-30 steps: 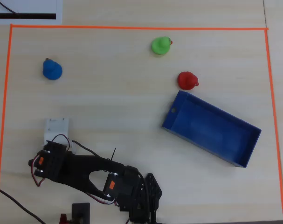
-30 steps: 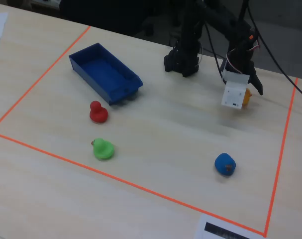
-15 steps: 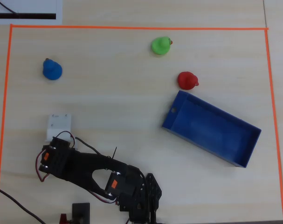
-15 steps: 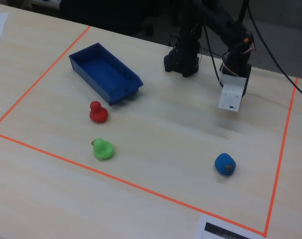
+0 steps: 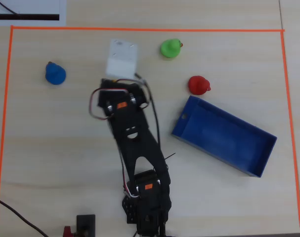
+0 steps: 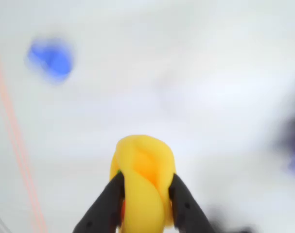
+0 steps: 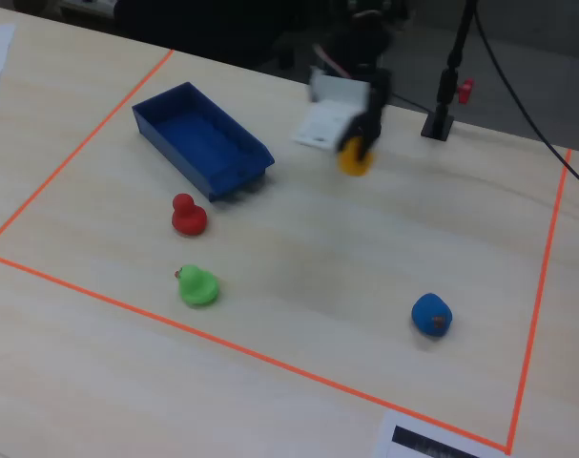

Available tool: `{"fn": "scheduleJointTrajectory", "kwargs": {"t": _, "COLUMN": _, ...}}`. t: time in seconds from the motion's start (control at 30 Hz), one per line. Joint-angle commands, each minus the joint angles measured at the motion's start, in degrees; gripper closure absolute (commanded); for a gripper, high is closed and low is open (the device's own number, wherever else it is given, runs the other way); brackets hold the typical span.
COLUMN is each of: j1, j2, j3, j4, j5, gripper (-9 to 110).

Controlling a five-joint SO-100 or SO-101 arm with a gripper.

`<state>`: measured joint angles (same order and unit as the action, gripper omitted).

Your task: Grasp yellow duck and put it into box.

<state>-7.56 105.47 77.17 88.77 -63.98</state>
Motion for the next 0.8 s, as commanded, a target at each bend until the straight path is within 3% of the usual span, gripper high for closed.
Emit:
{"fn": "scheduleJointTrajectory", "kwargs": {"t": 0.0, "j1": 25.7, "j2": -1.1, "j3": 1.2, "j4": -10.0, "j5": -17.6, "gripper": 101}}
{"fn": "scheduleJointTrajectory", "kwargs": {"t": 0.2, "j1": 43.8, "j2": -9.3, "j3": 2.3, "j4": -23.9, "j5": -30.8, "gripper": 101}}
{"fn": "scheduleJointTrajectory", "kwargs": {"t": 0.47, "j1": 54.3, "j2": -9.1, "j3": -6.9, "j4": -16.1, "j5": -35.7, "gripper": 101}}
{"fn": "scheduleJointTrajectory", "kwargs": {"t": 0.77, "j1": 62.1, "j2": -5.6, "j3": -2.9, "j4": -10.5, "j5": -39.2, "gripper": 101}}
